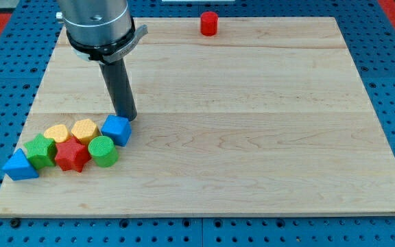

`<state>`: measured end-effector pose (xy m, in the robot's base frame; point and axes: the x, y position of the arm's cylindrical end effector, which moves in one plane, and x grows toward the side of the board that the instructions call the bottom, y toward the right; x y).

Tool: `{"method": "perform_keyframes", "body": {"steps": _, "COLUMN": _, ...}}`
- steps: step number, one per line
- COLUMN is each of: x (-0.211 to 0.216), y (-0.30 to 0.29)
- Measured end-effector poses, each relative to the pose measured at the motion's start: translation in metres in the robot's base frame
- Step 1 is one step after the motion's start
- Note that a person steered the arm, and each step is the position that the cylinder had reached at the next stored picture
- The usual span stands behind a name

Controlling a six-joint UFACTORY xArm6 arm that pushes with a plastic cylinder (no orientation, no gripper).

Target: Move the group of blocks slightly up

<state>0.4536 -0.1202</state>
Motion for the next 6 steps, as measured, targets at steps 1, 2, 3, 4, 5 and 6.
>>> {"method": "perform_keyframes", "body": {"steps": 1, "x": 0.000, "y": 0.002}}
{"method": "perform_keyframes", "body": {"steps": 2, "x": -0.008, "y": 0.002}}
{"method": "perform_keyframes", "body": {"steps": 3, "x": 0.026, "y": 0.047}}
{"method": "perform_keyframes", "body": {"steps": 4, "x": 0.135, "y": 0.111}}
{"method": "perform_keyframes", "body": {"steps": 5, "x": 0.165, "y": 0.077}}
{"method": "perform_keyframes", "body": {"steps": 6, "x": 0.153, "y": -0.040}}
